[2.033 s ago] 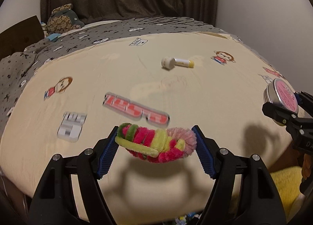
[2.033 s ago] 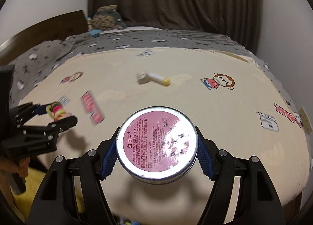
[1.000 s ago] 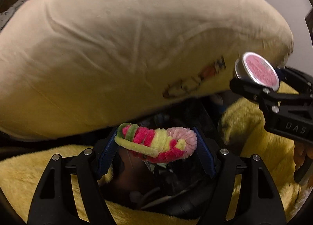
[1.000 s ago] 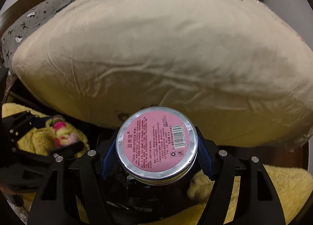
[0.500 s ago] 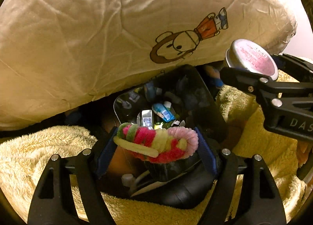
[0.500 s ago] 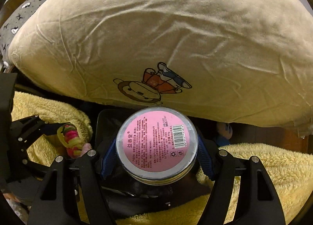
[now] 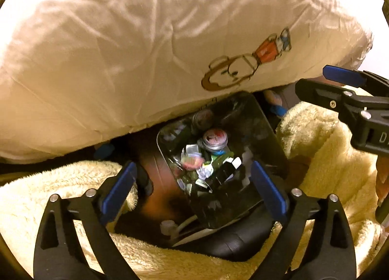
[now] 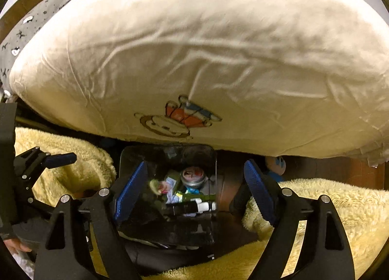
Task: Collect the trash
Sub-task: 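Lower both tools into the bin and release scrunchie and tin, then grasp white tape roll with left tool while right tool grasps white-yellow tube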
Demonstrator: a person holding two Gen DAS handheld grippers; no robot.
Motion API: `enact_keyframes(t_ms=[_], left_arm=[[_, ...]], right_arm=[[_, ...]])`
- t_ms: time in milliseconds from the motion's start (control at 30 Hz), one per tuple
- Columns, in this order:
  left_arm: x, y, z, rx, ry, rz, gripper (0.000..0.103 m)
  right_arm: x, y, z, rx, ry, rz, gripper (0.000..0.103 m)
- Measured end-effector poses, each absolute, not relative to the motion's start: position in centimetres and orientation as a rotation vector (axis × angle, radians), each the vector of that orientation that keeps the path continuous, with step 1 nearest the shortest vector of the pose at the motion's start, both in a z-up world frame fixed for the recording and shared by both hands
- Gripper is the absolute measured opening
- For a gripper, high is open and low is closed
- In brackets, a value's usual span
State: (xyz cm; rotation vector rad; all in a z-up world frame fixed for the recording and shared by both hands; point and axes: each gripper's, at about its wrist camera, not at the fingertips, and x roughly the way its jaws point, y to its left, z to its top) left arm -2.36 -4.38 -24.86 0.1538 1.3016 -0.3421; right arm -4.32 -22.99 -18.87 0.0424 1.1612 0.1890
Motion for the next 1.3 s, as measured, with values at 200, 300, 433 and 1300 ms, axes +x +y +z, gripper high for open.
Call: enact_keyframes(t_ms=[200, 300, 433, 1300], left_arm=[[-1.7, -3.7, -20.4, 0.123, 1.2, -0.359, 0.093], [-0.6, -3.1, -17.0, 0.114, 1.114, -0.357, 0.093], [2.2, -2.0, -13.3, 0.123, 1.021, -0.32, 0.093], [28.4, -3.2, -11.0, 0.145, 0.949, -0.195, 0.09]], right_arm=[[-3.3, -24.8, -13.9, 0.025, 1.024, 0.155, 0.083], [-1.7, -25.7, -10.9, -0.001, 0.946, 0.138, 0.083], [1.4, -26.4, -7.9, -0.053, 0.862, 0.101, 0.083], [32.2, -21.4, -8.6, -0.175, 0.898, 0.196, 0.064]])
